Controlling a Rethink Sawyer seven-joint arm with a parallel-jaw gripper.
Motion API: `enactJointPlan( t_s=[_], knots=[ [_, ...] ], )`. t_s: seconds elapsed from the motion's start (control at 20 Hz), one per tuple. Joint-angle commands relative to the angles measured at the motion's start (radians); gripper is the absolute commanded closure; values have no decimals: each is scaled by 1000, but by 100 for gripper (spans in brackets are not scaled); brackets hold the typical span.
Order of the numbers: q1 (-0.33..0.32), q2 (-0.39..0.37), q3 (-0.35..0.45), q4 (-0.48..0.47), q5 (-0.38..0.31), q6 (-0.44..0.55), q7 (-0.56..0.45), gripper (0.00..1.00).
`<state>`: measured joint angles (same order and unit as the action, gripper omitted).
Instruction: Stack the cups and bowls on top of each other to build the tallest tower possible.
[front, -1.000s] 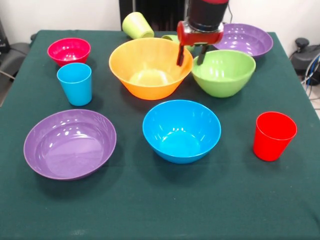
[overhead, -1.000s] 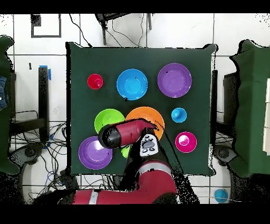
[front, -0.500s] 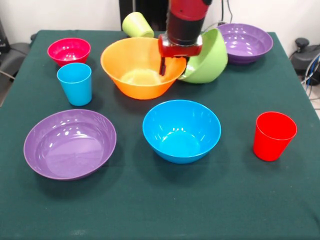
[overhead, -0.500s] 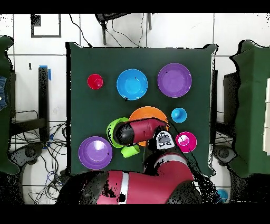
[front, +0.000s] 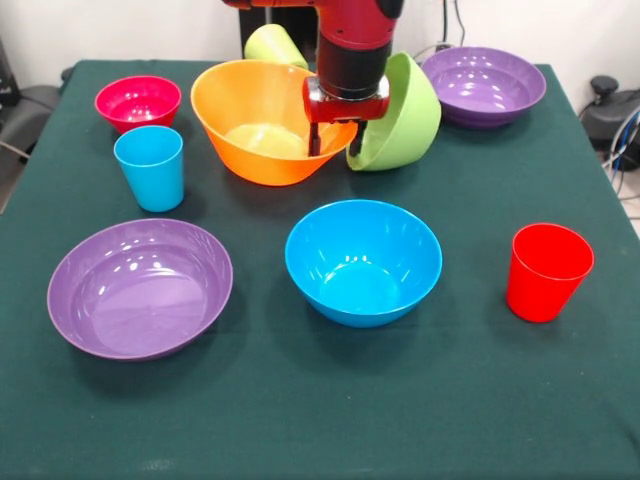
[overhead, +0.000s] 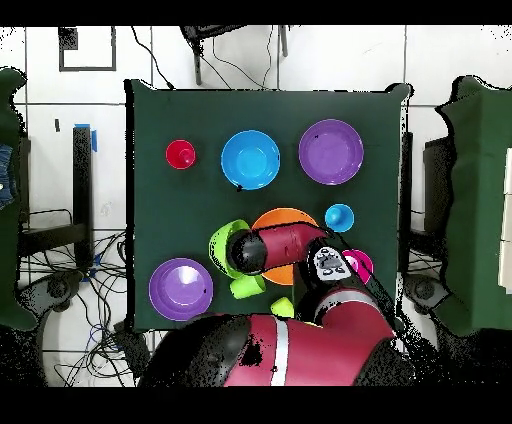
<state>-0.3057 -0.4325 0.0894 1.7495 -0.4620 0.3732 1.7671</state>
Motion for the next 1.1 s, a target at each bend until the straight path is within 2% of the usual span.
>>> enactJointPlan(
  t_s=[0.05, 1.1],
  knots=[
    [-22, 80, 98, -84, -84, -56, -49, 0],
    [-18, 81, 95, -84, -59, -55, -17, 0]
  ],
)
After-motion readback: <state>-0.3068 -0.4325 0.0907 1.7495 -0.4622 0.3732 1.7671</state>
